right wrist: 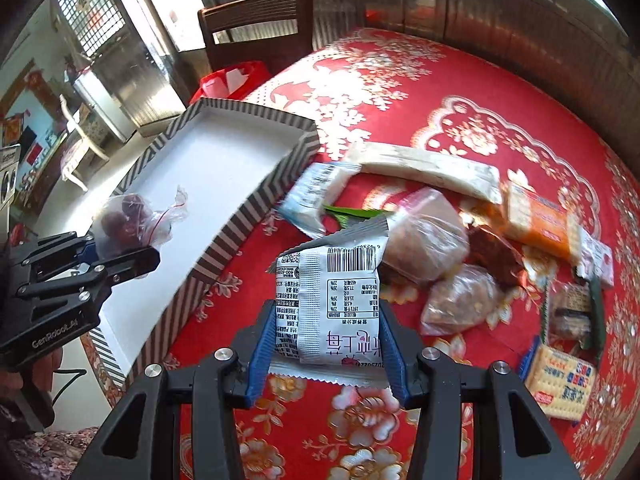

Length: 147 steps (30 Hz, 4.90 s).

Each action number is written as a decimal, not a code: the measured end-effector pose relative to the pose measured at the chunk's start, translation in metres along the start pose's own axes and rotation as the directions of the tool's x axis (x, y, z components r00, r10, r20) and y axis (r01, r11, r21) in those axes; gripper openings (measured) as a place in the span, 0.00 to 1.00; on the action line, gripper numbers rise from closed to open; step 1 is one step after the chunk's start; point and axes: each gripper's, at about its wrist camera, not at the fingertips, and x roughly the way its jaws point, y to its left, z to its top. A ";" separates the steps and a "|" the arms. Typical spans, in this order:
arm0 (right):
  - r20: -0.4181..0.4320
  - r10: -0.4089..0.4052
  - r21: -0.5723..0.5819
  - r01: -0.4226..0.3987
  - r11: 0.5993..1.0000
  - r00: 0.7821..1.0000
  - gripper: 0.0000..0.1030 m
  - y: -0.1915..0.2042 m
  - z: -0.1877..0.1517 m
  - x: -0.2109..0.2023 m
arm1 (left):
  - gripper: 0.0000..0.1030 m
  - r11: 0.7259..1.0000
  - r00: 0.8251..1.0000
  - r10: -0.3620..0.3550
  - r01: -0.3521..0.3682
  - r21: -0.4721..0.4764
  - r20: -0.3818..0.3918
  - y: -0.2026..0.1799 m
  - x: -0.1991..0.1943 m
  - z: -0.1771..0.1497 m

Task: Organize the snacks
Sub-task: 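Carry both held snacks over the white tray and open both tools, then grasp the red date-candy pack with left tool while right tool grasps cracker pack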

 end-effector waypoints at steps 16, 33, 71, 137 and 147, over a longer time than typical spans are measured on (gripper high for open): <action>-0.052 0.146 -0.180 -0.153 0.972 0.988 0.45 0.094 0.049 0.036 | 0.26 0.977 0.993 0.107 -0.116 -0.178 -0.056 0.078 0.008 -0.014; -0.223 0.172 -0.284 -0.233 0.930 0.960 0.46 0.157 0.035 0.109 | 0.30 0.946 0.982 0.128 -0.163 -0.281 -0.139 0.115 0.025 -0.031; -0.017 0.048 0.274 -0.041 0.961 0.999 0.57 -0.088 -0.067 -0.014 | 0.60 0.979 0.981 -0.136 0.154 0.130 -0.135 -0.123 0.039 0.059; -0.055 -0.285 0.451 0.279 0.848 0.957 0.59 -0.216 -0.066 -0.024 | 0.49 0.940 0.971 -0.133 0.188 0.286 -0.201 -0.224 0.088 0.106; -0.157 -0.336 0.297 0.369 0.881 0.929 0.62 -0.195 -0.107 -0.028 | 0.49 0.935 0.961 -0.151 0.216 0.283 -0.233 -0.217 0.080 0.080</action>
